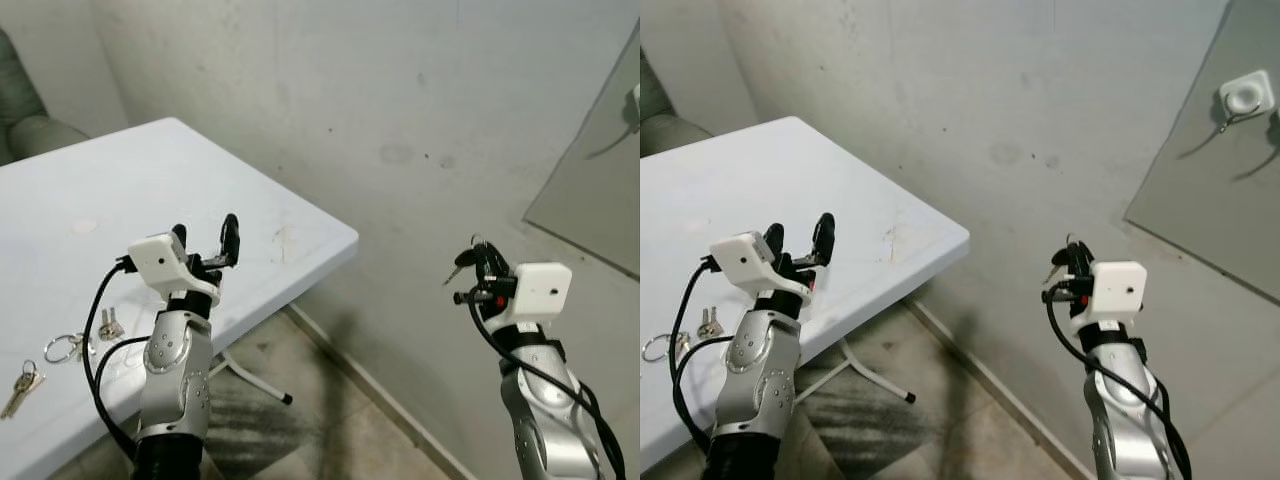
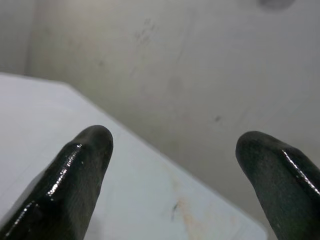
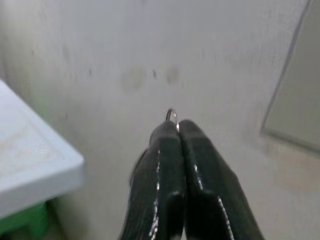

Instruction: Hang keys on a hook

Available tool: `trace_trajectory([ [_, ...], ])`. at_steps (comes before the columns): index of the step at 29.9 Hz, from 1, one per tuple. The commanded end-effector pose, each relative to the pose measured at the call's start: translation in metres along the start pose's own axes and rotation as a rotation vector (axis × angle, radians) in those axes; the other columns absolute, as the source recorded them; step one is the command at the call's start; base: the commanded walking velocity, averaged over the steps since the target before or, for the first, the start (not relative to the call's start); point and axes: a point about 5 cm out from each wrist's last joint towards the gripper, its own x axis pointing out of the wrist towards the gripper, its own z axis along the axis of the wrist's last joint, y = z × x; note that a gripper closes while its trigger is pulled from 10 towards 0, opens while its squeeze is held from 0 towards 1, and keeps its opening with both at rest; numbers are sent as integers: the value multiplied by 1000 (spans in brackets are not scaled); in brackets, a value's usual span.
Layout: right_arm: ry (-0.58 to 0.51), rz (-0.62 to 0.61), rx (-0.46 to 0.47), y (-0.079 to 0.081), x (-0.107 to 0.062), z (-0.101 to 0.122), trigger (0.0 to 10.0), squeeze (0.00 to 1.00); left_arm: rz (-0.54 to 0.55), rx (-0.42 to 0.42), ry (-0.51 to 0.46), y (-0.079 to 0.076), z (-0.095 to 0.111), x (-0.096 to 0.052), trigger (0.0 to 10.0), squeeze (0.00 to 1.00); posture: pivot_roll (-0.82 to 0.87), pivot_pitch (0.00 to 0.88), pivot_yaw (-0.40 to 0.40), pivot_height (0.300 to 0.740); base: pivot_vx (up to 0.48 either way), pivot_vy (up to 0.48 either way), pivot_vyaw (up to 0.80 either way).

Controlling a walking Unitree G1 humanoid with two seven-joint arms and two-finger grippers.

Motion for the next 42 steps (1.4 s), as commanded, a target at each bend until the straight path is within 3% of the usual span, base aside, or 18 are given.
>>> trace_trajectory([
  [1, 20, -11, 22, 0, -5, -5, 10000, 0, 8, 13, 29, 1, -4, -2, 10000, 0, -60, 0, -6, 740, 0, 0, 0],
  [18, 42, -17, 24, 0, -7, -6, 10000, 0, 11, 16, 46, 0, -7, -5, 10000, 0, -63, 0, -3, 740, 0, 0, 0],
  [22, 38, -18, 17, -1, -7, -5, 10000, 0, -6, 69, 51, -2, -8, -7, 10000, 0, -68, 0, -3, 740, 0, -108, 0],
  [30, 40, -12, 16, 0, -10, -5, 10000, 0, 30, -4, 72, -1, -11, -7, 10000, 0, -74, 0, -4, 740, 0, -294, 0],
  [42, 46, -17, 9, -3, -14, -5, 10000, 0, 25, 3, 83, -4, -12, -8, 10000, 0, -81, 0, -7, 740, 0, 0, 0],
])
